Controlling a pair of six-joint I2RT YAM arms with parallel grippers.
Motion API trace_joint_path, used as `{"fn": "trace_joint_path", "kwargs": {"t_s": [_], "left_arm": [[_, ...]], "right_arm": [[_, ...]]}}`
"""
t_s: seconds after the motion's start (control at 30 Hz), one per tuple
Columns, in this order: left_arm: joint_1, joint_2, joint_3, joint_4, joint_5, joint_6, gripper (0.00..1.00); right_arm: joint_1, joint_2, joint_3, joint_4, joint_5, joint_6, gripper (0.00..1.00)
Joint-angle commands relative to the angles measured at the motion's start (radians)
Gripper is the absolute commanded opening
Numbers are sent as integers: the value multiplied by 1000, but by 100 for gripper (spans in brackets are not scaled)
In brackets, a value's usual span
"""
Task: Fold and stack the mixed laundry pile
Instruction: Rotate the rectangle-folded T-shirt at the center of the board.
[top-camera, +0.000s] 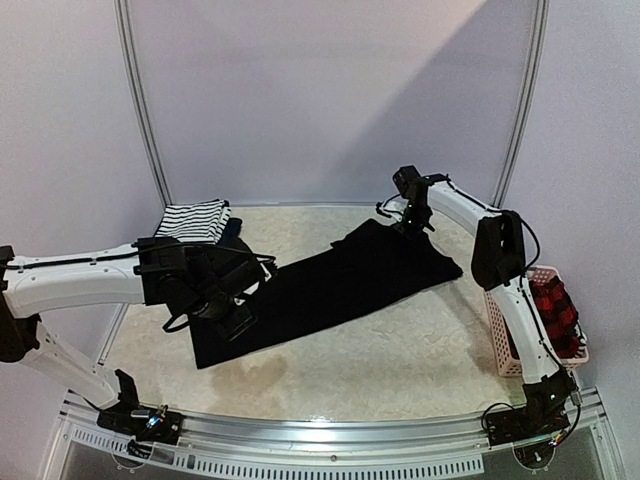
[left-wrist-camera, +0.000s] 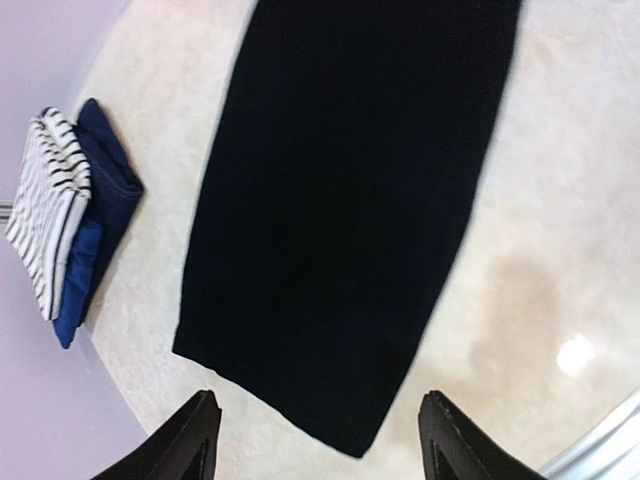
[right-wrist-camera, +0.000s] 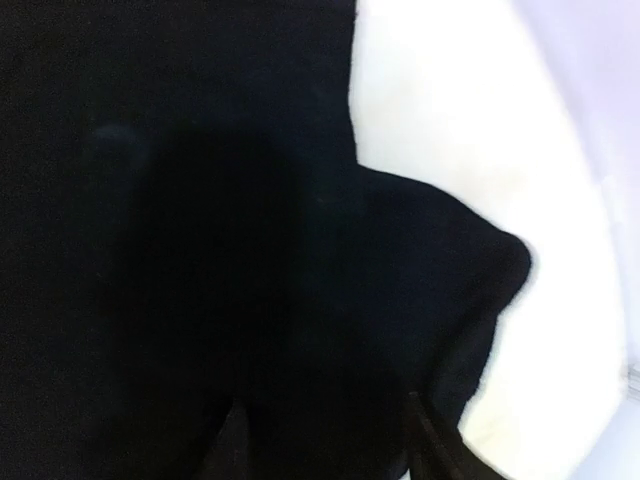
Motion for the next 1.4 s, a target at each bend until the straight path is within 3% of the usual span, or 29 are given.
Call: {"fn": "trace_joint_path", "kwargs": {"t_s": [0.0,0.13,0.23,0.37,0.6,0.77,0.97,1.1,1.37], "left_arm": [[13,64,66,-130,170,18,69],[5,140,33,-118,243,-46,69],[12,207,13,-106,207,-105,69],[82,266,-24,-68,212,-166,69],[133,348,-50,-52,223,-178,68],[143,418,-46,-30,244,-174,58],[143,454,-50,-1,258,-164,28],[124,474,-38,33,369,-118,1],[-86,580,212,12,605,-57,0]], "right_arm": [[11,112,80,69,174,-72,57],[10,-101,-108,101,77,3,61],[10,-313,-313,114,-27,63,63],[10,-617,-553,155,-133,99,66],[8,-852,-801,144,-191,112,67],[3,-908,-922,171,-190,113,67],[-12,-900,-983,189,-223,132,67],[-28,-850,-983,153,-306,169,67],[-33,-718,-930,130,-273,190,67]]}}
